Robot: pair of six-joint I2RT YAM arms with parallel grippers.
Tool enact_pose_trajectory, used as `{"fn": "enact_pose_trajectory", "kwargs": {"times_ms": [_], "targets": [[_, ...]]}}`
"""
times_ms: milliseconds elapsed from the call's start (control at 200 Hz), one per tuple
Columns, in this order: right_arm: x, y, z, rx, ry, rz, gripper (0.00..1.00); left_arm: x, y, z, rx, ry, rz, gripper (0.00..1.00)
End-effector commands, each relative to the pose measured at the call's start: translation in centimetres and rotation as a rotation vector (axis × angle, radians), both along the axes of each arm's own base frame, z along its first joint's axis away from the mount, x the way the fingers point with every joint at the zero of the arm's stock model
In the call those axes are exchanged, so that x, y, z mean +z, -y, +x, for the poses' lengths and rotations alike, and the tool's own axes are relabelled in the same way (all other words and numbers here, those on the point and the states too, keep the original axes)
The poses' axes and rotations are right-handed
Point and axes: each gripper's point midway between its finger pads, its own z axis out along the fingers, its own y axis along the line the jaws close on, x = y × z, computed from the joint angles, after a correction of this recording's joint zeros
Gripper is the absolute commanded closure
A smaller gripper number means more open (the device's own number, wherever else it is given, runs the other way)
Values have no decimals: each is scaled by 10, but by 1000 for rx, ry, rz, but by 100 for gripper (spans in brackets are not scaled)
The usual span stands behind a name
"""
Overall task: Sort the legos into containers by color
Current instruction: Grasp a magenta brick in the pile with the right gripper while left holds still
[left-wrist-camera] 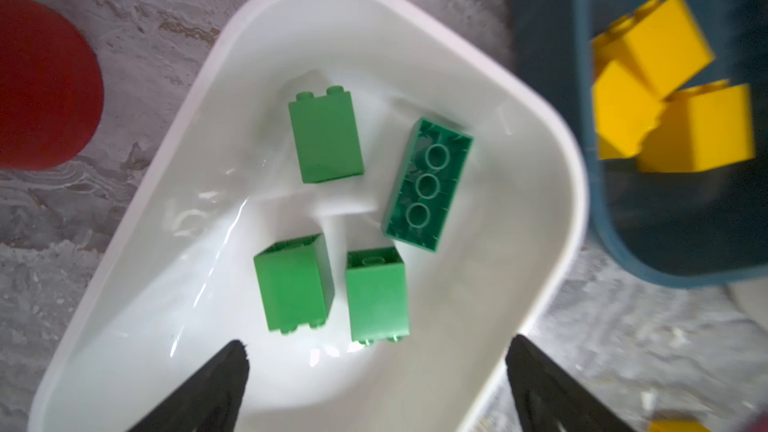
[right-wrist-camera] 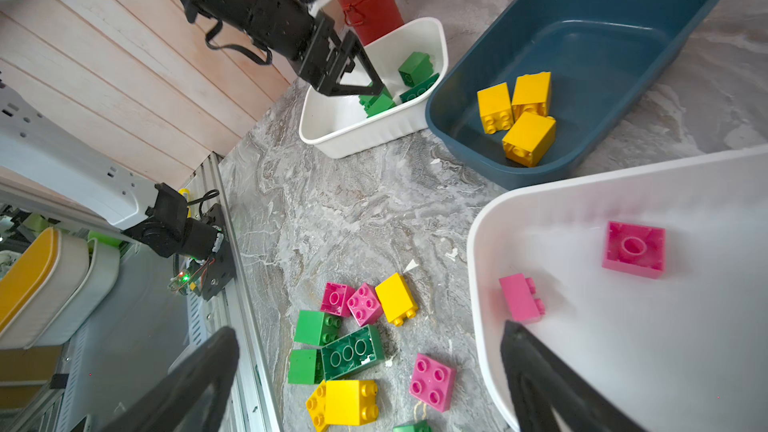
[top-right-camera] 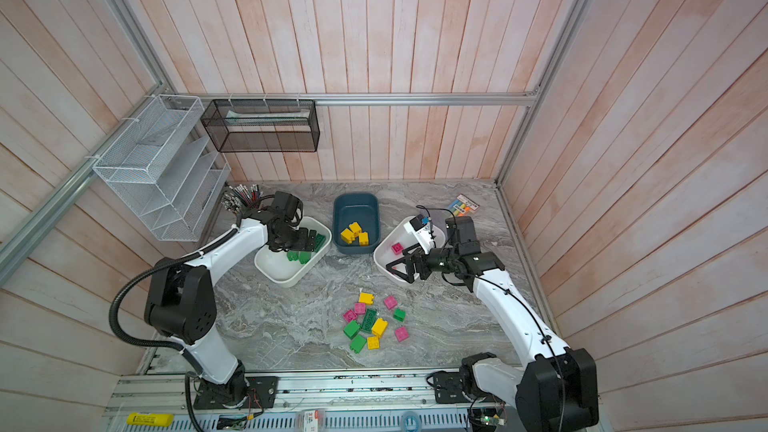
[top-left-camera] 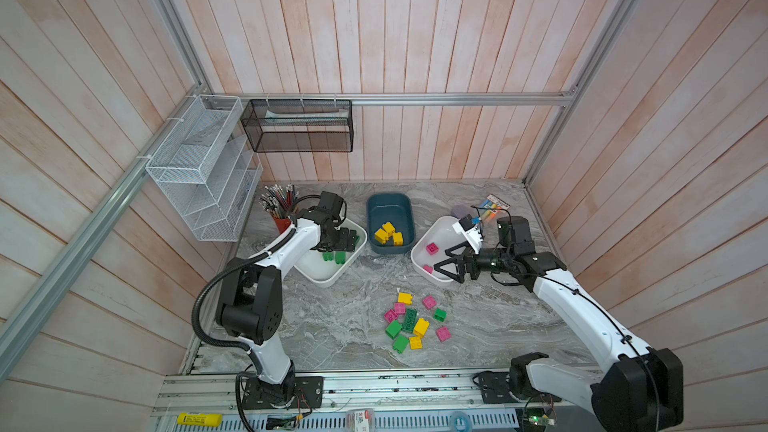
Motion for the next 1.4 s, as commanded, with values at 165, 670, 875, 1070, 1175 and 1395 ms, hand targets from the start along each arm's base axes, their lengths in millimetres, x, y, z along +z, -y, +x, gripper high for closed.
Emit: {"fn": "enact_pose_trajectory", "kwargs": {"times_ms": [165,670,875,1070,1175,1395], "targets": [[-5,-40,-30,53,-32,4,2,78,26,-54,-8,18,-370,0],[-79,-121,-78,112,-106,-256,20,80,33,-121,37,-41,-658,0],[-108,-140,-84,122,-111,-349,24,75,30,-132,57,-51,-677,0],[-132,-144,-75,106,-120,-432,28,73,26,-136,65,-44,-668,0],[-142,-150,-76,129,-133,-448,31,71,25,-138,73,-42,-664,0],[-169,-138,-77,118,-133,-573,35,67,23,-139,74,-44,-646,0]]}}
